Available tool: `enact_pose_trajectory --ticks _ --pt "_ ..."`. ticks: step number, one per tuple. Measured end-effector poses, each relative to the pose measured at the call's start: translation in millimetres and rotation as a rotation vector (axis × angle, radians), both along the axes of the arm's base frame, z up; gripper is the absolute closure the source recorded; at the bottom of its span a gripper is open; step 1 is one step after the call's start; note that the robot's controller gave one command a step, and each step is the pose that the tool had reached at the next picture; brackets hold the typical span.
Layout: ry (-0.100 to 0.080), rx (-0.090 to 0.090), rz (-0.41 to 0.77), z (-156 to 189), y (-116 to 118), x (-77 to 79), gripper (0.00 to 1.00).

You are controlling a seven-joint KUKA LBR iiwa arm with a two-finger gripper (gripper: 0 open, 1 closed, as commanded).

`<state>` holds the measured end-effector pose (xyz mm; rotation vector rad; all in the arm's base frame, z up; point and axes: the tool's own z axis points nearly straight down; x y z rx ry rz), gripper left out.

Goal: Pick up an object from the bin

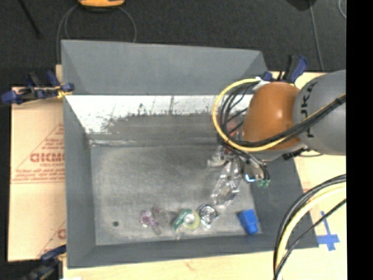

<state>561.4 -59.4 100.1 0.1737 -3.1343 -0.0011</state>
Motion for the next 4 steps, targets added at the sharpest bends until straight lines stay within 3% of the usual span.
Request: enact_pose_trajectory --ticks 1,2,3,4 --pt "-0.005 -0.004 0.237 15.8 -72.7 18.3 0.00" --pt "0.042 0.025 0.552 -13.9 -90.4 72.3 0.00" --pt "0.081 0.042 0.697 -18.7 -83.0 82.3 0.00" --pt "0.079 0.043 0.694 -18.9 -83.2 82.3 1.00"
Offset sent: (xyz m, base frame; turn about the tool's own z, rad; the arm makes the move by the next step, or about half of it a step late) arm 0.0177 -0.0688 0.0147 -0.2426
